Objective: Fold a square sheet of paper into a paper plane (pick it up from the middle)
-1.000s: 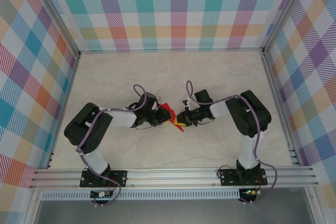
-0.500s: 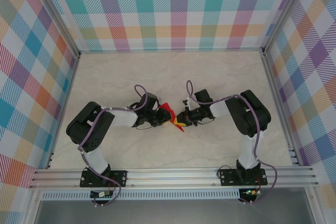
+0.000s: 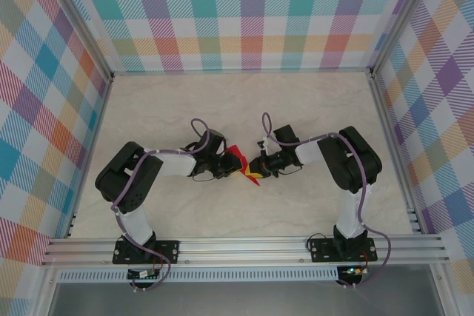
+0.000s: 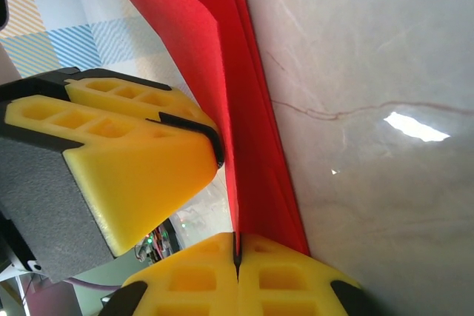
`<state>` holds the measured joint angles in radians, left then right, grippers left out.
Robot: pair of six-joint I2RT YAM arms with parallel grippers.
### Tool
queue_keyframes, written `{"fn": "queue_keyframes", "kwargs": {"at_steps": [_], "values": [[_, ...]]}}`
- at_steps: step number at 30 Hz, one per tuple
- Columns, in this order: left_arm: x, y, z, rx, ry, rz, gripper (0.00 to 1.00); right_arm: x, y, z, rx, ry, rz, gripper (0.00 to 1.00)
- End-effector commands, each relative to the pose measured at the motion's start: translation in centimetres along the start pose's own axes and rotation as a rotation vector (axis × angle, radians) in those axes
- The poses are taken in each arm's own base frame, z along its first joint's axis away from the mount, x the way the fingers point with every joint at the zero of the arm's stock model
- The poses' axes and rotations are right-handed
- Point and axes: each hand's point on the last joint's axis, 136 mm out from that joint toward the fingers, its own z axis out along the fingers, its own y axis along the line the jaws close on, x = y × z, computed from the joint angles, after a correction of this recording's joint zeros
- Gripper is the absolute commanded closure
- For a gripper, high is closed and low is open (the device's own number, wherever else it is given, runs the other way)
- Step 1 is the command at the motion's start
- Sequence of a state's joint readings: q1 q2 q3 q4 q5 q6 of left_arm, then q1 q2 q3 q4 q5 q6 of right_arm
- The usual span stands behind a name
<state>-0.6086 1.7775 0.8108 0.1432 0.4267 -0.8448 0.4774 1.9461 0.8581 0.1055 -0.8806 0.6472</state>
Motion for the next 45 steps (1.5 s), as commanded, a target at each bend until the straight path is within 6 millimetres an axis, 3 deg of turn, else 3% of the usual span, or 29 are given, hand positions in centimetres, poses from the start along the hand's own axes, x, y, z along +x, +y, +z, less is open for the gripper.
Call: {"fn": "queue_keyframes", "kwargs": {"at_steps": [1, 6, 12, 24, 35, 40, 45], "values": [[0.5, 2.1, 0.5, -0.105, 0.003, -0.034, 0.85, -0.2, -0.5, -0.5, 0.060, -0.019, -0.021, 0.93], [0.5, 2.6, 0.6, -0.130, 0.010, -0.051, 0.85, 0.4, 0.0, -1.0, 0.069, -0.010, -0.048, 0.86], [0.6, 3.1, 0.8, -0.155, 0.017, -0.066, 0.86, 1.4, -0.5, -1.2, 0.081, 0.002, -0.050, 0.85], [0.0, 1.7, 0.4, -0.134, 0.011, -0.034, 0.86, 1.6, -2.9, -1.0, 0.169, 0.000, 0.004, 0.99], [-0.3, -3.8, -1.2, 0.081, 0.008, 0.074, 0.82, 1.2, -3.5, -0.8, 0.189, 0.004, 0.033, 1.00], [0.2, -3.8, -0.4, 0.097, 0.030, 0.077, 0.82, 1.3, -3.5, -0.7, 0.188, 0.007, 0.039, 1.00], [0.2, -2.1, 0.7, 0.029, 0.040, 0.043, 0.82, 1.3, -3.5, -0.7, 0.188, 0.007, 0.038, 1.00]]}}
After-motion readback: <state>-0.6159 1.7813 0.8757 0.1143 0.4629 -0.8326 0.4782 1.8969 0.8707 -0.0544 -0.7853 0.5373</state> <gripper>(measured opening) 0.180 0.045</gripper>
